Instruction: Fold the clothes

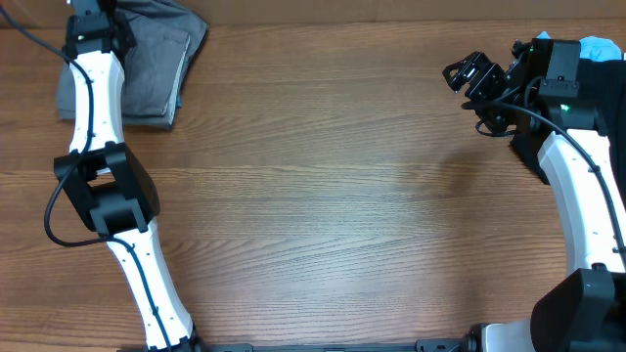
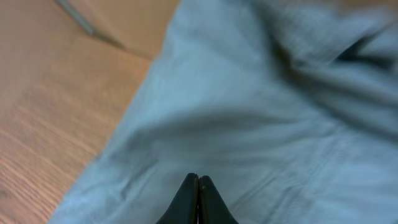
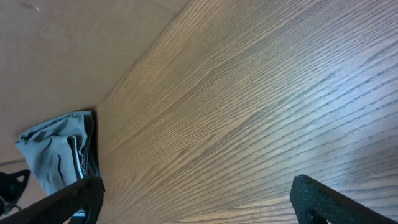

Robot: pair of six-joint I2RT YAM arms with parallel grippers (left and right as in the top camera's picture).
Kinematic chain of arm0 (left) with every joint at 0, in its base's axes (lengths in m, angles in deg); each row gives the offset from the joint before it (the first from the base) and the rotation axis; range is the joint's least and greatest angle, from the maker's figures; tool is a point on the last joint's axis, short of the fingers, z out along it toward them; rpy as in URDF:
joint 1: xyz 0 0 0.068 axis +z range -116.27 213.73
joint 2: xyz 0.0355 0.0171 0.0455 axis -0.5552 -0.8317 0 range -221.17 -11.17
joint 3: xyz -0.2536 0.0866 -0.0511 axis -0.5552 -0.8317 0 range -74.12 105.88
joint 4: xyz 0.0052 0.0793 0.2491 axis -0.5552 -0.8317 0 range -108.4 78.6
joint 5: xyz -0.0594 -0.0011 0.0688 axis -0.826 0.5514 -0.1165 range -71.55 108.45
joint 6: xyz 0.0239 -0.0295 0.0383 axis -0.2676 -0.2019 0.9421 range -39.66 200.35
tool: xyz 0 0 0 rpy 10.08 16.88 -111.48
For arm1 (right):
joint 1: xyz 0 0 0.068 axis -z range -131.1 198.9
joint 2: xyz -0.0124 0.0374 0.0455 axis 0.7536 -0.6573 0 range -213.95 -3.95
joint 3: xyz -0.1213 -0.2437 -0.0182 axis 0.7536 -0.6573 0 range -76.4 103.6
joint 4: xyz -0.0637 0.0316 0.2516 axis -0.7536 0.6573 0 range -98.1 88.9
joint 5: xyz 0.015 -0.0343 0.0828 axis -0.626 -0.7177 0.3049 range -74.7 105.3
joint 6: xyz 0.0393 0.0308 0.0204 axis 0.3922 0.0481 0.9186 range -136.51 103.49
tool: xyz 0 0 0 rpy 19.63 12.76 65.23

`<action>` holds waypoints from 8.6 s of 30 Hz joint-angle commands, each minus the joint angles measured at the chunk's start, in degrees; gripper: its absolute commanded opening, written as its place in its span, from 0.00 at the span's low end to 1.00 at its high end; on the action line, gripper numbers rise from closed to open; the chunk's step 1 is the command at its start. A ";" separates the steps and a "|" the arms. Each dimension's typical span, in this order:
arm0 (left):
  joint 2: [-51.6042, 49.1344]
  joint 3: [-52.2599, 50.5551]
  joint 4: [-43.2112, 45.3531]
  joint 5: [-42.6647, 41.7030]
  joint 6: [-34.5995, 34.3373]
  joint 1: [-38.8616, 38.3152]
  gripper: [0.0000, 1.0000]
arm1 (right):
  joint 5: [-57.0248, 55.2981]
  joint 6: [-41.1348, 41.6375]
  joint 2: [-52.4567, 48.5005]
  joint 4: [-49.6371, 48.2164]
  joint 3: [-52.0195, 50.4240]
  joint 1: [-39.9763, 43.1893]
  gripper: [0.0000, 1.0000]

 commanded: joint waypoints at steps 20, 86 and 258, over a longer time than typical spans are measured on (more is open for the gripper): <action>3.54 1.88 -2.32 -1.03 -2.29 -2.75 0.16 | 0.35 0.22 -0.04 -0.31 0.17 0.09 1.00; 85.88 -7.54 -64.06 -31.67 -9.49 -8.74 1.00 | 0.35 0.22 -0.04 -0.31 0.17 0.09 1.00; 143.03 -134.92 28.30 -17.29 -4.96 -12.39 0.99 | -6.51 -25.81 92.48 -34.69 -79.34 -0.74 1.00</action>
